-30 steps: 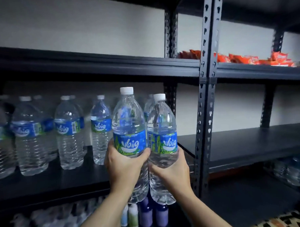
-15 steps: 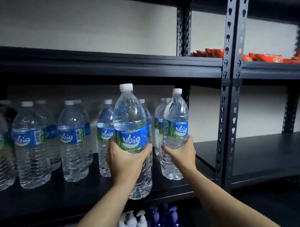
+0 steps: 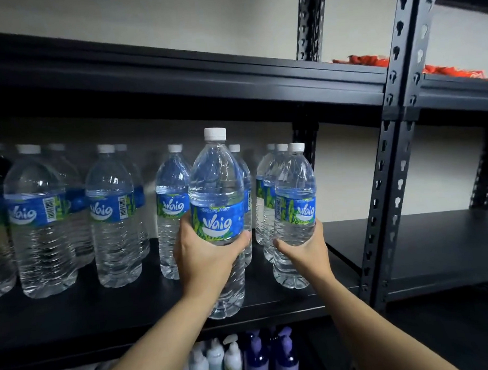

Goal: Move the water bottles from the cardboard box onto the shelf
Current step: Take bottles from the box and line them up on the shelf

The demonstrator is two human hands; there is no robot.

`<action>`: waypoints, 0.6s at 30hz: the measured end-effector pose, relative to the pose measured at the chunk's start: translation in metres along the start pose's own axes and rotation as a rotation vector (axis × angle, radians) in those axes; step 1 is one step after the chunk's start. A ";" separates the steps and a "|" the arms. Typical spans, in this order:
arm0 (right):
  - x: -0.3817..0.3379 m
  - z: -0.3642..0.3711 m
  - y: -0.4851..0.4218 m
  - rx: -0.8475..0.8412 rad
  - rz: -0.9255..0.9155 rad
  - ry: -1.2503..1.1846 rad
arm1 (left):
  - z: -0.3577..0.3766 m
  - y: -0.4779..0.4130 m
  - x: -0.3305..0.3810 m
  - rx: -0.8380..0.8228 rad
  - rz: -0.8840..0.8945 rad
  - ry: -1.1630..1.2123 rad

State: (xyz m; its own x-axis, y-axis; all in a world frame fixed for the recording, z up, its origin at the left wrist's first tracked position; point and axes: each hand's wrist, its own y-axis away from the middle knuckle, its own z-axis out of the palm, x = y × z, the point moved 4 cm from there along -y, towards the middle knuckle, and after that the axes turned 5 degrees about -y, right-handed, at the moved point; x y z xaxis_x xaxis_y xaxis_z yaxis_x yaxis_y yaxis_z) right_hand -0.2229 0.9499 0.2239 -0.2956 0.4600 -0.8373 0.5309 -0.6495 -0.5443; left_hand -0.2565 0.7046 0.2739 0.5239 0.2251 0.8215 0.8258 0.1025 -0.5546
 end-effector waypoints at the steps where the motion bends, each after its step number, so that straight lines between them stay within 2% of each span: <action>1: 0.001 -0.001 -0.001 -0.002 0.000 -0.001 | 0.000 0.000 -0.001 0.000 0.000 0.000; 15: 0.008 0.004 -0.001 0.067 -0.059 -0.059 | 0.017 0.002 0.006 0.001 -0.004 0.013; 18: 0.011 0.005 -0.001 0.040 -0.060 -0.052 | 0.023 0.003 0.006 0.007 -0.007 0.008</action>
State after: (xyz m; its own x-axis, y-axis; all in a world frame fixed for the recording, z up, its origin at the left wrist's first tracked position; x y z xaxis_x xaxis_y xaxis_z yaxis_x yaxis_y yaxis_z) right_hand -0.2307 0.9525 0.2145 -0.3673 0.4676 -0.8040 0.4788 -0.6460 -0.5945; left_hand -0.2557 0.7284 0.2740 0.5198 0.2167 0.8263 0.8278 0.1110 -0.5499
